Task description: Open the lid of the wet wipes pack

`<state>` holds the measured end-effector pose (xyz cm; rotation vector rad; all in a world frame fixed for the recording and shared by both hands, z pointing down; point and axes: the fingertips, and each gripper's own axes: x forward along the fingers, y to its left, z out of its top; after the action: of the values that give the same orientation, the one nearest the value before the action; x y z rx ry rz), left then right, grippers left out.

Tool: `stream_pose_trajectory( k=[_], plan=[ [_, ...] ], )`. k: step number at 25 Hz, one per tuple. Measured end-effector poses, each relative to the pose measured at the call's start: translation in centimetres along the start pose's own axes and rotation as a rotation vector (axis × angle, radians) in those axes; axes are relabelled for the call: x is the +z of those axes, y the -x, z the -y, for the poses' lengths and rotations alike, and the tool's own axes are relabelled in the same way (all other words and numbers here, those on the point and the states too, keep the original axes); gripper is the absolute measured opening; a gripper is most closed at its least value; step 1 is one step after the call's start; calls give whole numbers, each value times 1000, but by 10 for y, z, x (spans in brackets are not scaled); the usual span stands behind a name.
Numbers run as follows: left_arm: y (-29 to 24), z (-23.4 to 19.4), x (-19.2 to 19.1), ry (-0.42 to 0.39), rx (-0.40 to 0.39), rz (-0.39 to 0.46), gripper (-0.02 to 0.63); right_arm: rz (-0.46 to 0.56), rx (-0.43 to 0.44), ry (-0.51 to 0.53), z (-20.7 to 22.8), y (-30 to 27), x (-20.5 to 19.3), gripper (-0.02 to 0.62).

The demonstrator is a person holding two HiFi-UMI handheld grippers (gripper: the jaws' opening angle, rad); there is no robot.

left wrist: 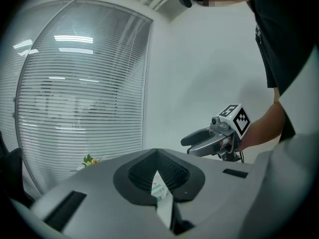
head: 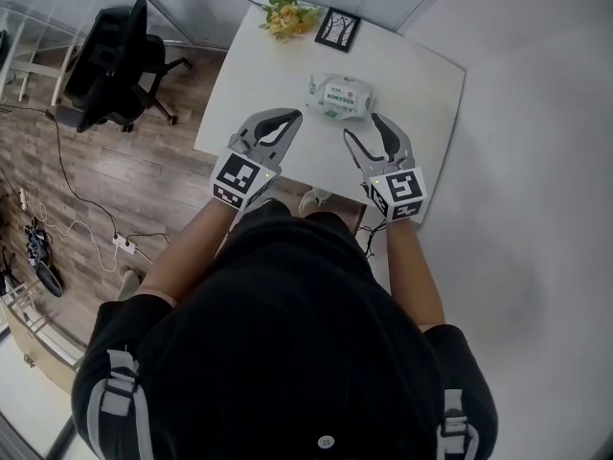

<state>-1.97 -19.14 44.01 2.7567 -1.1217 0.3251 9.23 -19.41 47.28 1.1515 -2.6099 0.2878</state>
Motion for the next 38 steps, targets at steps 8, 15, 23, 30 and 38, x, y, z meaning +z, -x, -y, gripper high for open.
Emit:
stream_pose_trajectory(
  k=[8,15,23,30,38],
  plan=[
    [-67,-13,-29,21,76,-114,8,-126,73,32,65,-39,-43,268],
    [-107,-24,-75,103,118,-256,8,-261,160,83,83,-71,-88,268],
    [-137,-47,-130,163,134,-399,8,-379,207,138,86,-109,-124,268],
    [-157,-55,-180,218,100,-508,8,-503,232,187,79,-133,-159,262],
    [-182,-62,-220,263,93,-579,8,-585,224,275,85,-152,-185,262]
  ],
)
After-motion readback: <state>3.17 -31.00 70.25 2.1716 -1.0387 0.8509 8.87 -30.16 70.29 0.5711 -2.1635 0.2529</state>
